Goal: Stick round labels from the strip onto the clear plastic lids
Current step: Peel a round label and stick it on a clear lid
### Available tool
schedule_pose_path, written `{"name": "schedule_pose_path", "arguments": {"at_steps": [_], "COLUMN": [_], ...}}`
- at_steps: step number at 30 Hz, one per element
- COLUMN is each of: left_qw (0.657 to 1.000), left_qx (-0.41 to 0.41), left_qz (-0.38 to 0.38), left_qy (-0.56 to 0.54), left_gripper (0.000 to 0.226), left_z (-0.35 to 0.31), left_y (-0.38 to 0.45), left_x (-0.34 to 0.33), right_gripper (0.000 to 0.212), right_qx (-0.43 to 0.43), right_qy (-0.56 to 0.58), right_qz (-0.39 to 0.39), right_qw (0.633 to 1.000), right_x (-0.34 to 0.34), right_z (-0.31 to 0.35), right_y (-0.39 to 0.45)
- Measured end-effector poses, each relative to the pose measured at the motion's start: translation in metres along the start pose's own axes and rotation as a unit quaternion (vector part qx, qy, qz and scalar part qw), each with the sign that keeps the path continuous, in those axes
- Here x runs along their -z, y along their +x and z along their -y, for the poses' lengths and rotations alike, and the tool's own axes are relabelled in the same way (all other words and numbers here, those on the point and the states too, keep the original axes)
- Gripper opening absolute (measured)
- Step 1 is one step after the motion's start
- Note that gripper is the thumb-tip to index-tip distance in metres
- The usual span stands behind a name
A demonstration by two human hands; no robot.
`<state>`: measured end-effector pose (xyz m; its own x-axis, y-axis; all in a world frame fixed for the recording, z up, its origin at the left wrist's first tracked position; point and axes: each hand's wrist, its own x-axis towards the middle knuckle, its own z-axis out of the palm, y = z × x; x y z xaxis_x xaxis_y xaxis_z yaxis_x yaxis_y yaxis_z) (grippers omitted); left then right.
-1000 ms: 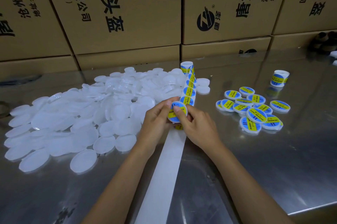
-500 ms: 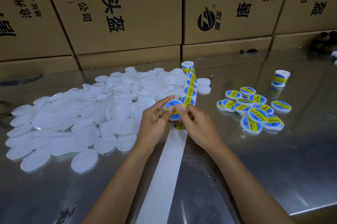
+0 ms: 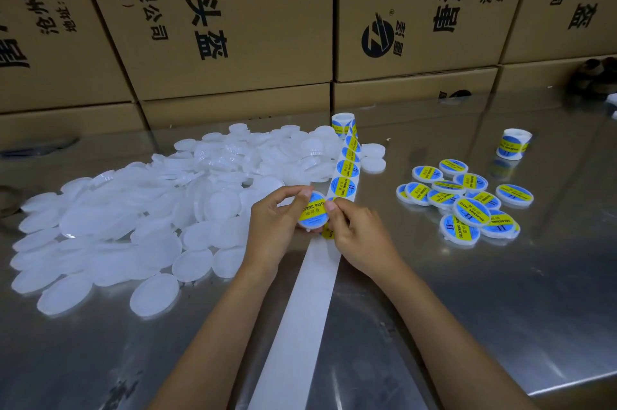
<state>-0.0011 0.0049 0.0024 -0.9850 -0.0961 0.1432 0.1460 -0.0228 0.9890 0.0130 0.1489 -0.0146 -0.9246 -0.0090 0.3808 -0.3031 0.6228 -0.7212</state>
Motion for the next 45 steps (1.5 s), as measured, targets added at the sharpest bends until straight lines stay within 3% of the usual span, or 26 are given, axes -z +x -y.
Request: {"name": "schedule_pose_path", "arguments": {"at_steps": [8, 13, 19, 24, 30, 33, 36, 41, 45], "left_qw": [1.000, 0.999, 0.998, 0.995, 0.984, 0.988, 0.993, 0.997, 0.989], "left_qx": [0.019, -0.014, -0.019, -0.009, -0.008, -0.003, 0.005, 0.018, 0.071], "left_qz": [0.017, -0.004, 0.006, 0.082, 0.176, 0.150, 0.114, 0.066, 0.098], "left_qy": [0.015, 0.035, 0.059, 0.053, -0.004, -0.018, -0.041, -0.029, -0.084], "left_gripper": [0.017, 0.007, 0.022, 0.023, 0.047, 0.047, 0.031, 0.021, 0.026], "left_z": [0.002, 0.006, 0.007, 0.001, 0.005, 0.004, 0.001, 0.002, -0.001], "left_y": [0.001, 0.003, 0.002, -0.002, -0.004, -0.002, 0.001, 0.000, 0.002], "left_x": [0.002, 0.003, -0.002, -0.002, -0.002, 0.001, 0.005, 0.000, 0.001], "right_gripper": [0.036, 0.042, 0.046, 0.059, 0.053, 0.050, 0.050, 0.051, 0.048], "right_qx": [0.026, -0.022, -0.056, -0.091, -0.136, -0.154, -0.178, -0.169, -0.180], "right_qy": [0.045, 0.135, 0.129, 0.119, 0.182, 0.217, 0.251, 0.239, 0.230], "right_qz": [0.026, 0.059, 0.046, 0.025, 0.015, 0.035, 0.056, 0.069, 0.078], "right_qw": [0.998, 0.989, 0.989, 0.988, 0.974, 0.963, 0.950, 0.954, 0.953], "right_x": [-0.004, -0.007, -0.005, 0.000, 0.000, 0.002, 0.004, 0.004, 0.007], "right_z": [0.002, 0.004, 0.003, 0.002, -0.001, 0.002, 0.004, 0.005, 0.004], "right_y": [-0.001, -0.001, 0.001, 0.005, 0.008, 0.008, 0.008, 0.007, 0.008]}}
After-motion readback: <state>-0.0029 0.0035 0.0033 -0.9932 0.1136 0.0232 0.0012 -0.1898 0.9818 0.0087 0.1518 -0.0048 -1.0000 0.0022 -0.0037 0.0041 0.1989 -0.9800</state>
